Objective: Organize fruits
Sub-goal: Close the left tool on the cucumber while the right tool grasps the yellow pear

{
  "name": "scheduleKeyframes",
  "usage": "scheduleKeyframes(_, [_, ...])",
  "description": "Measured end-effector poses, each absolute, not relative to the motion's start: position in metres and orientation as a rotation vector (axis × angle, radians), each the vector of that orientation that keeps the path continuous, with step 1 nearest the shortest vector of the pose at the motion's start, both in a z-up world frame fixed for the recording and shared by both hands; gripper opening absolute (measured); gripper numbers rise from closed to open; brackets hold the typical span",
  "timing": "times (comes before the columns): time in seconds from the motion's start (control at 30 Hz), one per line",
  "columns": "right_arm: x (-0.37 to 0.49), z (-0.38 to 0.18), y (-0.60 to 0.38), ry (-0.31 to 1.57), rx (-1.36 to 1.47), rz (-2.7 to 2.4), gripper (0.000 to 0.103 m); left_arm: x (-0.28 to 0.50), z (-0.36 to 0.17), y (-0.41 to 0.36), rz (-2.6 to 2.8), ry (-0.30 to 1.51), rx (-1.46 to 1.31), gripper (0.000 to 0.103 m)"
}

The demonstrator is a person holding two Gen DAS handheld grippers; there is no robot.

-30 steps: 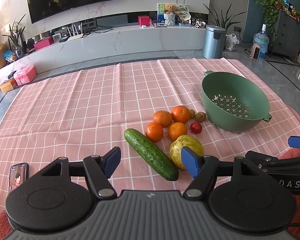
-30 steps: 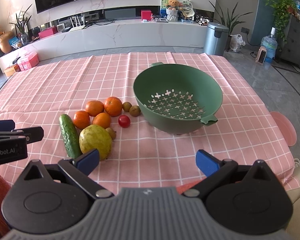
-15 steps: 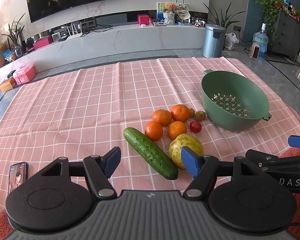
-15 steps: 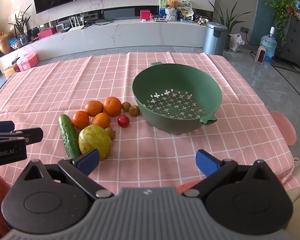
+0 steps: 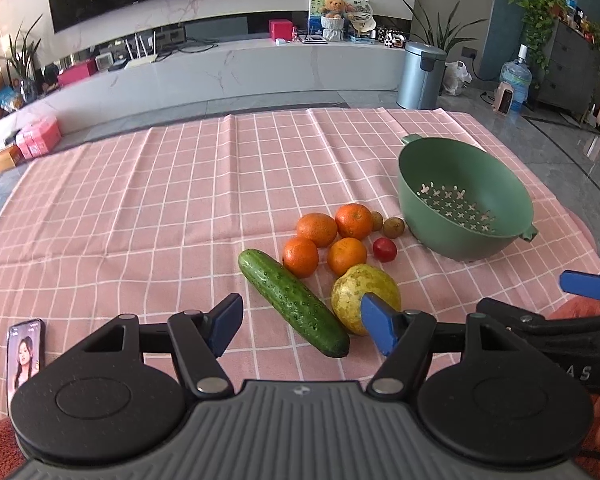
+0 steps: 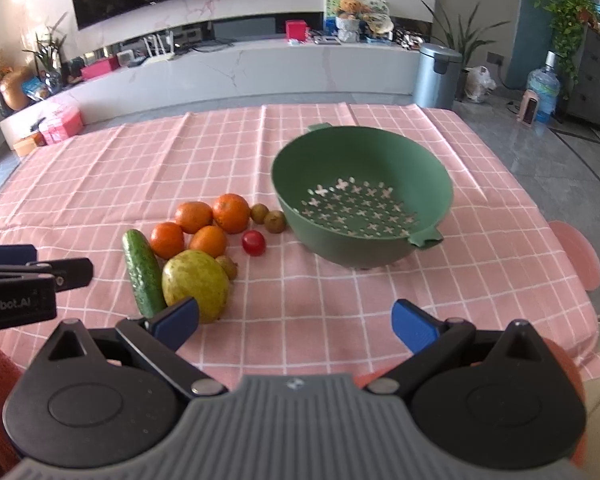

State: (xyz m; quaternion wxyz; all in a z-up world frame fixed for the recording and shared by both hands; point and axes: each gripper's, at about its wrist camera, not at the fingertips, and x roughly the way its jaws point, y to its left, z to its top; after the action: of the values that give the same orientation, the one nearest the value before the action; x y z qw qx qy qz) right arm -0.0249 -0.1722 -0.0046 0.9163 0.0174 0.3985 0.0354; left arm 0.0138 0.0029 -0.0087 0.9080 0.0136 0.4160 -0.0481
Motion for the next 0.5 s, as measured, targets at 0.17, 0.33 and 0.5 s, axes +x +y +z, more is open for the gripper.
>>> scheduleKeyframes(0.17, [-0.018,-0.010,-0.166,0.791,0.035,0.140,0.090,0.023,-0.010,0.013,-0.108,0.874,-0.022,0.070])
scheduleKeyframes(0.33, [-0.003,-0.021,-0.159,0.819,0.086,0.220,0.070,0.039,-0.021,0.022,-0.093,0.922,-0.082,0.063])
scheduleKeyframes(0.5, [0.015,-0.035,-0.144,0.848,0.099,0.288,0.059,0.058,-0.035,0.023,-0.042,0.968,-0.083,0.063])
